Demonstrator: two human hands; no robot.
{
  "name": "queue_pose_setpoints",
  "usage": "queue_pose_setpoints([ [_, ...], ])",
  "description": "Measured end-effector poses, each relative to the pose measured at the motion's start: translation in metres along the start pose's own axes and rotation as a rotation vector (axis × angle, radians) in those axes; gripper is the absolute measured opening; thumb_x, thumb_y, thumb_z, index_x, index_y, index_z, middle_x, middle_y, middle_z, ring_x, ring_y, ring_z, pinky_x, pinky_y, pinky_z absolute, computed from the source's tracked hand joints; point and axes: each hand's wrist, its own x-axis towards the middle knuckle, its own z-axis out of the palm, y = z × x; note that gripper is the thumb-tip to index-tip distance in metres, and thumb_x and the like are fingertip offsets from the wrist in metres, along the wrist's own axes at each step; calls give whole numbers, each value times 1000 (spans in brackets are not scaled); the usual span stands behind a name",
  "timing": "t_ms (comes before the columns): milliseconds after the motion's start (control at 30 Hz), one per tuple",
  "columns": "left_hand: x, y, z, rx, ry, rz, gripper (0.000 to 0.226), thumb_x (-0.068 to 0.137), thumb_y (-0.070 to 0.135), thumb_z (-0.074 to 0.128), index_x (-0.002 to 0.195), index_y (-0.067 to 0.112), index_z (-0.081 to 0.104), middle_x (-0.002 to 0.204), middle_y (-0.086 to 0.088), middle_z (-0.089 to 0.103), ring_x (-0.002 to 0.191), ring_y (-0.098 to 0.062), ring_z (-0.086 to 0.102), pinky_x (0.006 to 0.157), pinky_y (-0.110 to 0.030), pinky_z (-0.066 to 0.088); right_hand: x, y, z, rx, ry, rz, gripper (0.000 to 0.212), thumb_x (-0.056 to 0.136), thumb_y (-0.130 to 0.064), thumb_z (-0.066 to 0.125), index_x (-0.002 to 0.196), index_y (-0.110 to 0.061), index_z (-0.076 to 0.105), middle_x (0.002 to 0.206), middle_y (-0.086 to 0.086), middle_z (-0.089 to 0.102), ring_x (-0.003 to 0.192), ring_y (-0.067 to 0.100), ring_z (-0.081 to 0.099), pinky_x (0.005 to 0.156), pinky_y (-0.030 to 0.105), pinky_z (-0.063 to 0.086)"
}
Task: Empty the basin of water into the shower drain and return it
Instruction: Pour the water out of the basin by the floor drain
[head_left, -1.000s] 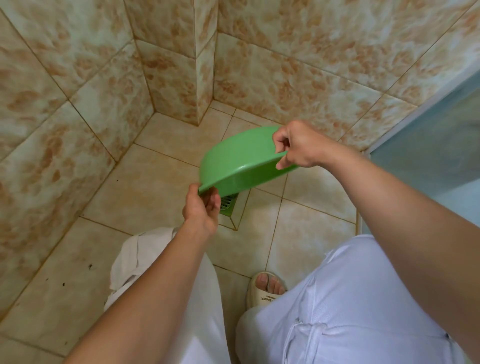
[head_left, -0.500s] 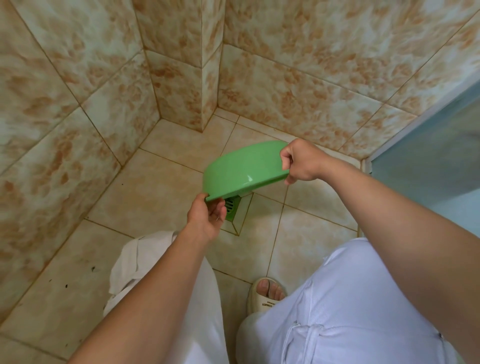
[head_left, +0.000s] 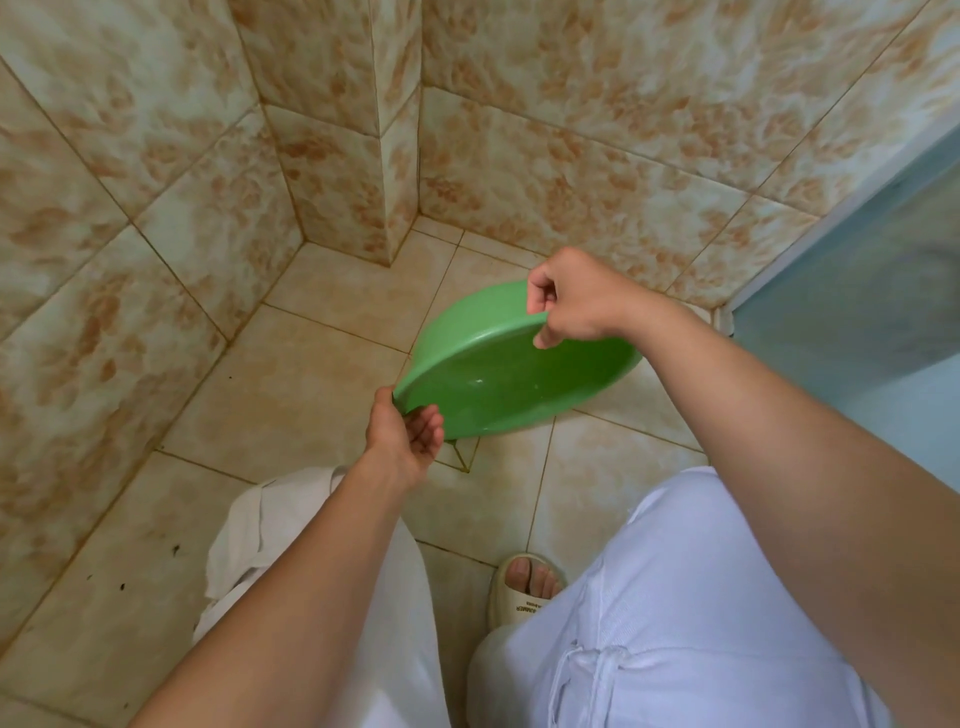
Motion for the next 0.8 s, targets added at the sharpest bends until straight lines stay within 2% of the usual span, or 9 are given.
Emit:
queue_pose_setpoints([
  [233,7,-7,4,59,-1,38,50,89,54,49,90,7,65,69,-5,64,58,-15,59,54,-25,53,0,19,-1,4,21,8,27,61,-6,87,75,-11,65,65,-9,50,57,1,45,50,19,33],
  [367,11,-8,8,52,-55,130,55,93,62,45,91,10,62,70,-4,64,62,-16,59,62,-28,50,6,36,-8,79,104,45,26,63,-6,86,75,-14,64,68,-10,51,60,2,46,53,21,35],
  [467,11,-12,12,90,-36,115,47,98,53,42,94,10,61,77,-5,65,67,-18,60,66,-29,49,9,48,-13,142,209,73,30,64,-8,85,70,-23,60,70,-13,51,62,1,47,55,22,36],
  [533,2,-20,10,176,-1,66,36,99,40,44,93,10,62,80,-5,66,69,-18,60,67,-29,50,6,56,-12,190,264,115,32,63,-10,85,69,-25,58,72,-12,53,66,7,51,62,24,42],
  [667,-30,-38,7,382,108,-72,16,96,15,48,93,7,62,84,-9,67,71,-20,61,65,-30,50,-13,67,-9,329,372,318,27,64,-18,85,72,-26,61,83,-5,61,82,18,60,75,31,51],
  [733,-49,-45,13,460,117,-128,14,96,13,49,96,6,61,83,-9,68,72,-21,62,62,-30,50,-24,64,-11,433,413,439,28,62,-21,86,68,-27,59,80,-6,63,80,17,61,74,29,51],
  [800,-72,-54,18,517,100,-177,15,97,17,49,100,5,59,82,-10,68,72,-22,62,63,-31,49,-39,53,-10,523,458,534,32,59,-24,87,61,-27,55,70,-12,59,70,13,59,67,24,47],
])
